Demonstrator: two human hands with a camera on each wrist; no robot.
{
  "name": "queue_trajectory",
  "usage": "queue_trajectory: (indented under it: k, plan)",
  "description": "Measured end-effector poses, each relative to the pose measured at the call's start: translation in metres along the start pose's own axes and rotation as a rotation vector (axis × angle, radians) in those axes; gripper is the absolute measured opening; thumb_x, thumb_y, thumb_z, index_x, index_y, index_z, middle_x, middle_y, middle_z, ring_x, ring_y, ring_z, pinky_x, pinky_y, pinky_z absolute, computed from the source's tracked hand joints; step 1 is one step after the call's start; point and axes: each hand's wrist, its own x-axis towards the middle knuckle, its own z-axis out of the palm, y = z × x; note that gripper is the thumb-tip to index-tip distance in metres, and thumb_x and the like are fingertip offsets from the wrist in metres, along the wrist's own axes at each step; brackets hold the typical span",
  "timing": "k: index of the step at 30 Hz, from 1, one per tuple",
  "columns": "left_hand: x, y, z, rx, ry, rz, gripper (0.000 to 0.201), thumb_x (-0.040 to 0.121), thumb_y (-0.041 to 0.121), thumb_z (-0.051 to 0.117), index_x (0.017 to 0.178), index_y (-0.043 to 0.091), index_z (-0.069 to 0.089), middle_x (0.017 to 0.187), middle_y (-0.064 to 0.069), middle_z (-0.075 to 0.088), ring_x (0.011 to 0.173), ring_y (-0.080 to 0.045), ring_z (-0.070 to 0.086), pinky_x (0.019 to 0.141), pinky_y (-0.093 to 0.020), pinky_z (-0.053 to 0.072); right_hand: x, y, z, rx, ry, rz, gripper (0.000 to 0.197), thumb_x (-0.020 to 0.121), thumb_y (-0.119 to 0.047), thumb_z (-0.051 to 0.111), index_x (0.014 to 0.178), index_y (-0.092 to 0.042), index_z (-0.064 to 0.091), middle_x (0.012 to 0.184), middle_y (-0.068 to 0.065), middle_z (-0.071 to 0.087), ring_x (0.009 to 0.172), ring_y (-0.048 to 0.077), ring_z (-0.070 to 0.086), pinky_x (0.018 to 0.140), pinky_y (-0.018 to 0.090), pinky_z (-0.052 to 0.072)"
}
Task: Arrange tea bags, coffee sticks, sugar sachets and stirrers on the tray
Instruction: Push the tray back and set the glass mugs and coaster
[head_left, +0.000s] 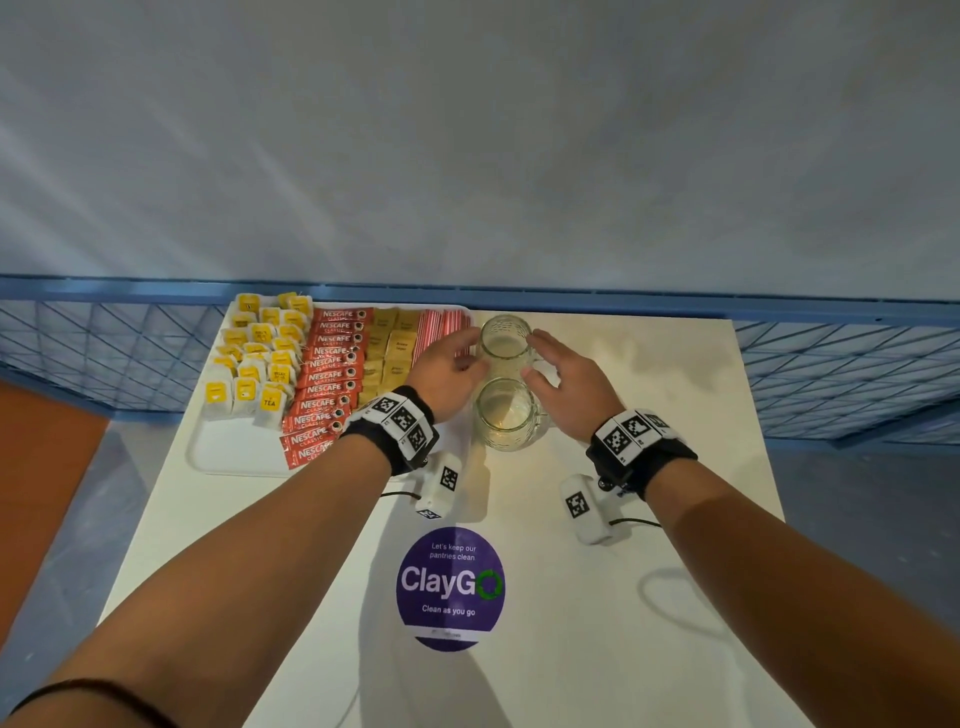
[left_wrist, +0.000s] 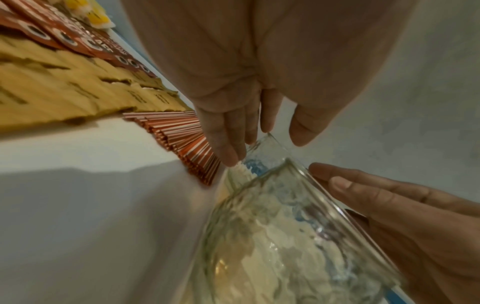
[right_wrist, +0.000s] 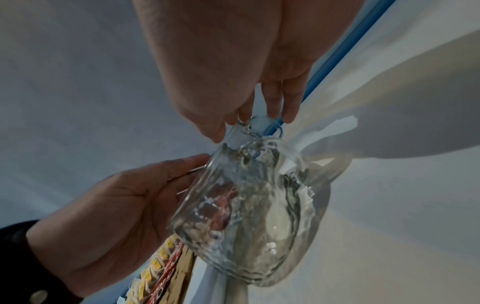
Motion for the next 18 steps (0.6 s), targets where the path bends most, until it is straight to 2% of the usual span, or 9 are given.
queue_trajectory:
  k: [2,4,5,8,10,13,16,18]
  plan:
    - [-0.001,-0.005,-0.001,-0.003,0.002,-0.015,0.053,0.095,0.032,0.064,0.145,0.025,0.050,0.145,0.009,0.054,0.118,-0.007,0.059,0.092,-0.021,0.049,-0.002,0.002,0.001,0.009,-0.003,0.004,0.055,0.101,-0.034,0.057,0.154,-0.023,0.042,0.164,-0.004,0.034,0.148,0.016,0.037,0.121,0.037,0.033]
    - [-0.004,-0.011,-0.002,-0.009,0.000,-0.023,0.060,0.087,0.048,0.064,0.143,0.031,0.050,0.144,0.009,0.056,0.119,-0.008,0.061,0.097,-0.038,0.054,-0.006,0.004,0.001,0.039,0.013,0.015,0.055,0.101,-0.033,0.058,0.153,-0.025,0.042,0.165,-0.004,0.030,0.149,0.016,0.034,0.120,0.040,0.034]
    - [-0.007,-0.014,-0.002,-0.005,-0.002,-0.018,0.062,0.085,0.053,0.065,0.141,0.032,0.051,0.142,0.009,0.057,0.117,-0.008,0.062,0.096,-0.041,0.056,-0.010,0.005,0.000,0.067,0.035,0.018,0.055,0.100,-0.033,0.059,0.152,-0.025,0.044,0.165,-0.003,0.031,0.148,0.017,0.035,0.119,0.042,0.036]
    - [-0.026,-0.016,0.001,0.019,-0.013,0.022,0.068,0.084,0.054,0.071,0.143,0.028,0.049,0.140,0.007,0.057,0.115,-0.008,0.061,0.091,-0.031,0.055,-0.023,0.009,0.000,0.152,0.097,0.005,0.046,0.098,-0.028,0.064,0.142,-0.021,0.054,0.151,-0.002,0.049,0.132,0.018,0.051,0.107,0.046,0.049]
    - [-0.039,-0.019,0.005,0.031,-0.038,0.033,0.078,0.079,0.055,0.076,0.145,0.028,0.046,0.141,0.008,0.053,0.117,-0.008,0.057,0.090,-0.031,0.055,-0.033,0.010,0.002,0.184,0.091,0.020,0.040,0.097,-0.027,0.065,0.137,-0.020,0.058,0.141,-0.005,0.055,0.120,0.016,0.057,0.098,0.042,0.055]
    - [-0.051,-0.029,0.015,0.047,-0.033,0.047,0.088,0.073,0.053,0.083,0.147,0.027,0.044,0.142,0.009,0.051,0.120,-0.008,0.055,0.092,-0.031,0.056,-0.044,0.014,0.008,0.216,0.097,0.039,0.034,0.098,-0.026,0.066,0.131,-0.020,0.063,0.132,-0.008,0.060,0.114,0.013,0.060,0.090,0.031,0.057]
    - [-0.057,-0.038,0.025,0.035,0.010,0.058,0.081,0.074,0.043,0.086,0.143,0.026,0.048,0.133,0.008,0.056,0.115,-0.007,0.058,0.087,-0.027,0.056,-0.050,0.017,0.014,0.261,0.121,0.071,0.027,0.098,-0.024,0.066,0.124,-0.021,0.068,0.124,-0.010,0.064,0.110,0.010,0.063,0.086,0.018,0.054]
    - [-0.059,-0.040,0.030,0.046,0.041,0.077,0.073,0.077,0.038,0.084,0.141,0.025,0.051,0.130,0.008,0.058,0.112,-0.006,0.059,0.083,-0.016,0.052,-0.052,0.019,0.018,0.298,0.143,0.072,0.021,0.098,-0.021,0.066,0.119,-0.020,0.071,0.118,-0.007,0.069,0.105,0.008,0.066,0.086,0.021,0.056]
